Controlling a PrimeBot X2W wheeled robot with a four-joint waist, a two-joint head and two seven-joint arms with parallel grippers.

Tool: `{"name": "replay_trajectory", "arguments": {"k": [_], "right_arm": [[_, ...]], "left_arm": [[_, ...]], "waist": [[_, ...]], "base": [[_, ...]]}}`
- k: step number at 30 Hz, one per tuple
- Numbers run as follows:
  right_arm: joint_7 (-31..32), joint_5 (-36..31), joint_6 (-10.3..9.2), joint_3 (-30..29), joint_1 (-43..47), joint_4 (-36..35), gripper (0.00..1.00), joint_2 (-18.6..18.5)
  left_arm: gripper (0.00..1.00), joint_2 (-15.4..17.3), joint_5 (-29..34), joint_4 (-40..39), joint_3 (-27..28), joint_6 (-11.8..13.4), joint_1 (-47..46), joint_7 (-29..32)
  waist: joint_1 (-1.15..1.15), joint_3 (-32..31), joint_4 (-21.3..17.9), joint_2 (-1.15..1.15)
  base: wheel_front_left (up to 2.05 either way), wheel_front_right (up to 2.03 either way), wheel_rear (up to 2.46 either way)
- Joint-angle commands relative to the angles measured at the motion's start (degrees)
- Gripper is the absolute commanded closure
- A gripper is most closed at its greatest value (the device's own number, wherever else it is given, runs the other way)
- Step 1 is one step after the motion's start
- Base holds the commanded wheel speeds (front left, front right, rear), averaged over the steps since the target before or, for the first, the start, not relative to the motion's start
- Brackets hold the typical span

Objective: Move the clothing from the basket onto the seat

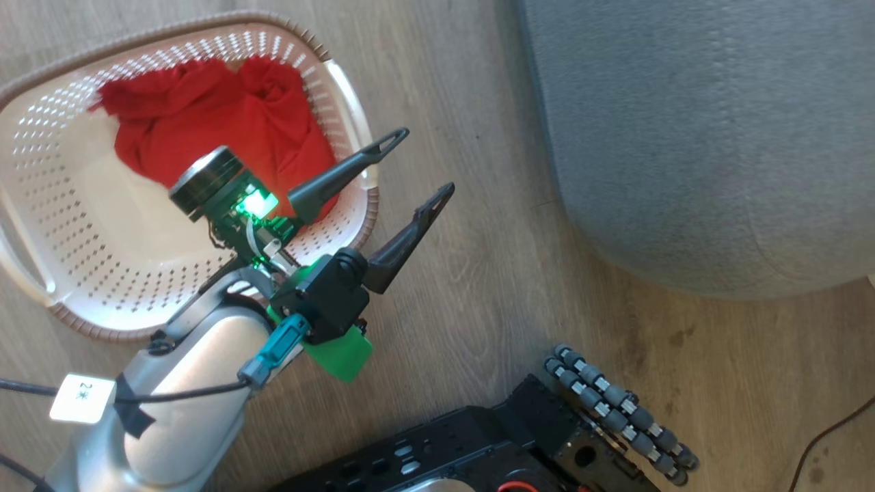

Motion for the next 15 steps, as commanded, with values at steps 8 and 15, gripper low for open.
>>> {"name": "replay_trajectory", "arguments": {"k": [8, 15], "right_arm": [[0.0, -8.9, 0.40, -0.3, 0.2, 13.6, 1.00, -1.2], [0.9, -12.2, 0.40, 1.3, -1.3, 28.3, 1.00, -3.0]], "left_arm": [[0.00, 0.5, -0.5, -2.1, 0.1, 1.5, -0.5, -0.3], [0.00, 0.7, -0.9, -1.6, -0.2, 2.4, -0.8, -0.3]], "waist": [[0.00, 1.4, 2.0, 0.00], [0.00, 0.6, 1.5, 0.00]], "base": [[0.00, 0.00, 0.00], [0.00, 0.00, 0.00]]}}
